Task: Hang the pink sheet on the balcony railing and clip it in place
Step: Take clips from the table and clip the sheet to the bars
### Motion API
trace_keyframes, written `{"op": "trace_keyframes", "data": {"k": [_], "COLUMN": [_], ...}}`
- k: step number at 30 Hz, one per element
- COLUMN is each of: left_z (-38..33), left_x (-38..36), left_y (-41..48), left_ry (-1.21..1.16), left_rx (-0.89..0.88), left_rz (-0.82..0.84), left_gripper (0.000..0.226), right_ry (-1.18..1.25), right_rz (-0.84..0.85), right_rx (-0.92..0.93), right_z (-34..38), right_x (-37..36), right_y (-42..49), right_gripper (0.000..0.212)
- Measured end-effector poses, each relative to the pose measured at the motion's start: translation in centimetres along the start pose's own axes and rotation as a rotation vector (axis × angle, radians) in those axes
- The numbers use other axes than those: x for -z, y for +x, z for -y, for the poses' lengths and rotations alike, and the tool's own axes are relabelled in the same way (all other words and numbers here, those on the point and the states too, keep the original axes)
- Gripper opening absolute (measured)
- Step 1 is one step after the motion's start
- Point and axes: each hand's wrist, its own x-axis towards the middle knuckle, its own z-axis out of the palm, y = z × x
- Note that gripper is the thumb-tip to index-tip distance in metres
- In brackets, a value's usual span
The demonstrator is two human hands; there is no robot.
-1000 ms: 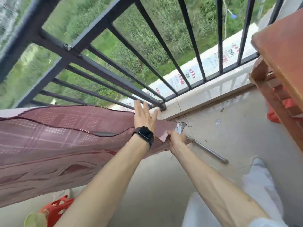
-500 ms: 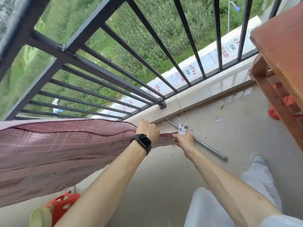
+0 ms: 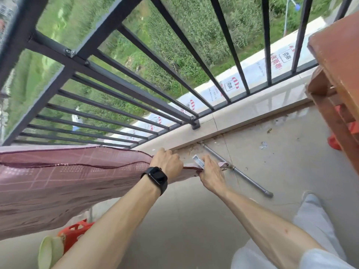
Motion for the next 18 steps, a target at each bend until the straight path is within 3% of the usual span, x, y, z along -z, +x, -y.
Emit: {"op": "trace_keyframes", "data": {"k": [8, 13, 15, 18], "left_z": [-0.7, -0.4, 0.2, 0.0], "left_x": [0.5, 1.2, 1.6, 1.0], "left_y": [2.2, 2.6, 2.3, 2.3], "left_ry": [-0.039, -0.088, -0.101, -0.125], "left_rx": [0.062, 0.031, 0.045, 0.103], "left_rz": [0.099, 0.154, 0.156, 0.091], "left_gripper": [0.031, 0.029, 0.033, 0.012], "right_ry": [-0.057, 0.017, 0.037, 0.007], "right_rz": [-0.003, 0.101, 0.100, 0.073], "right_rx": [0.027, 0.016, 0.010, 0.018], "right_z": [-6.8, -6.3, -5.9, -5.5], "right_x": [-2.1, -3.0, -3.2, -3.1], "right_y": [3.1, 3.4, 3.9, 4.6], "right_gripper": [0.023, 0.043, 0.036, 0.023]}}
